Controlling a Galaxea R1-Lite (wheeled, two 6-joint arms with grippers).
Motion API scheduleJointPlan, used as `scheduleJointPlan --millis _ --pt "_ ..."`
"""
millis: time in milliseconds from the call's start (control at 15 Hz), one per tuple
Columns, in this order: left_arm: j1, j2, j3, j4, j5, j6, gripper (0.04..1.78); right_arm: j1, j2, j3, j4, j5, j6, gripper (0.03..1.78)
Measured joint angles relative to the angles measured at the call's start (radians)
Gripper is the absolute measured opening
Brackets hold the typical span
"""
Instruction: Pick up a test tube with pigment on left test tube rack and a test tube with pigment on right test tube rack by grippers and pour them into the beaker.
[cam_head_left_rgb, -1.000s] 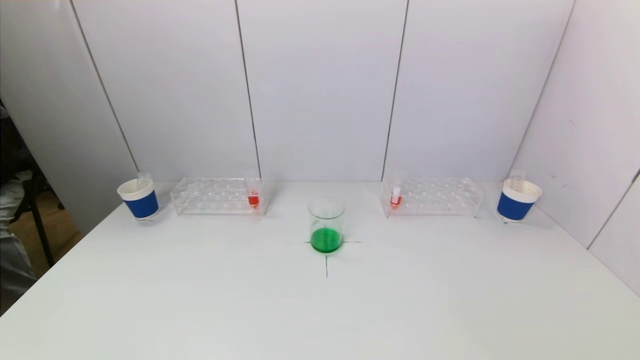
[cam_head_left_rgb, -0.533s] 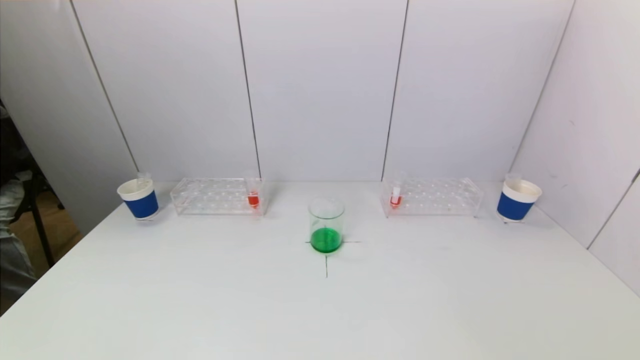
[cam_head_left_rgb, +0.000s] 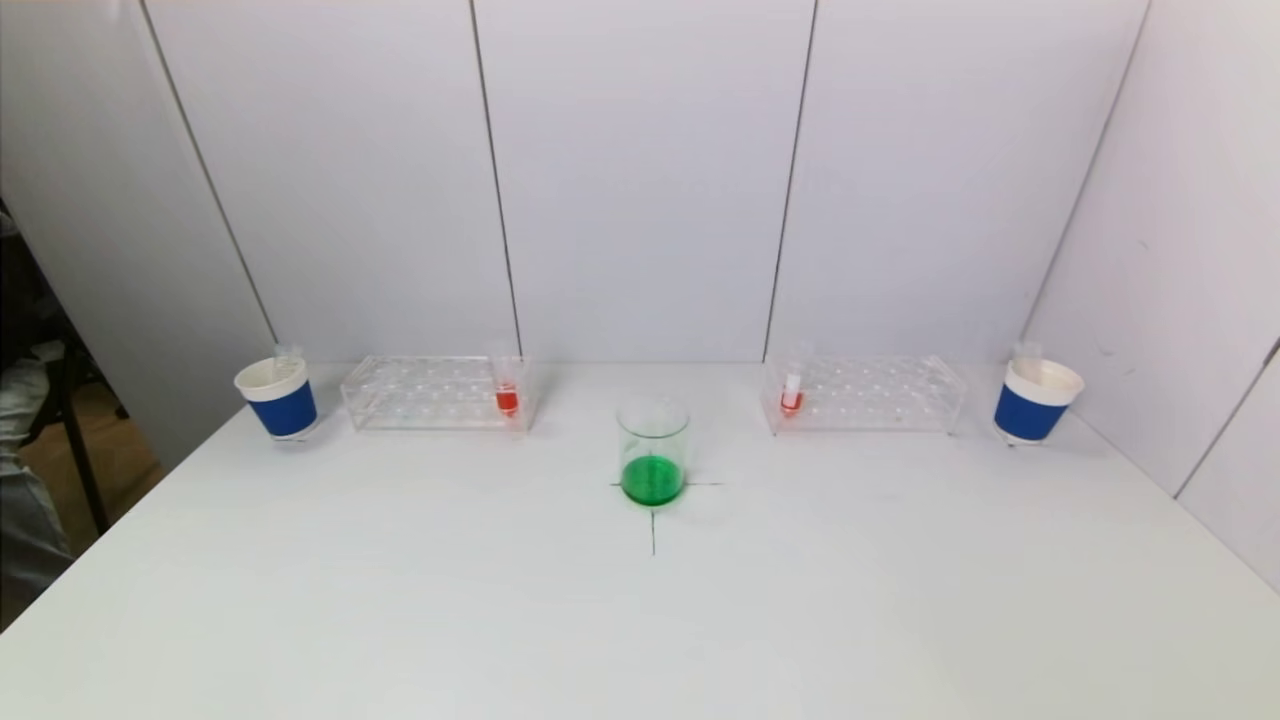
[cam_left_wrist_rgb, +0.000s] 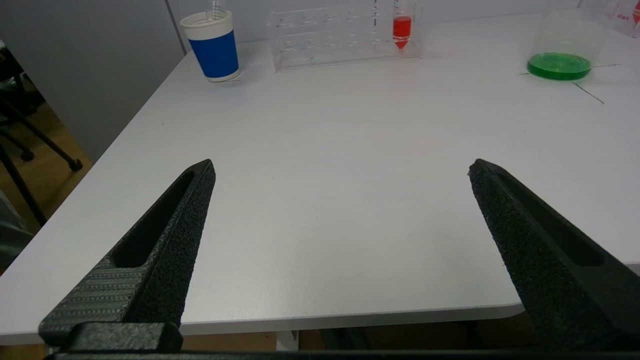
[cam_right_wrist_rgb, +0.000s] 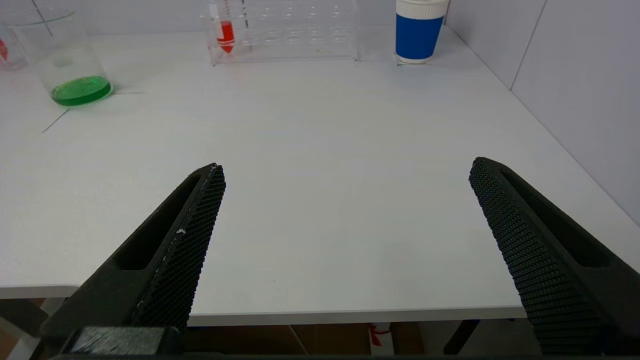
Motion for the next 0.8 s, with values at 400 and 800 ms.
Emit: scheduleJointPlan --millis 400,800 --pt "0.000 0.000 0.000 0.000 0.000 0.000 1.77 0.000 0.000 0.000 0.000 -0.003 0.001 1.77" --pt "0.000 0.000 0.000 0.000 0.000 0.000 1.77 0.000 0.000 0.000 0.000 -0.001 0.001 1.77"
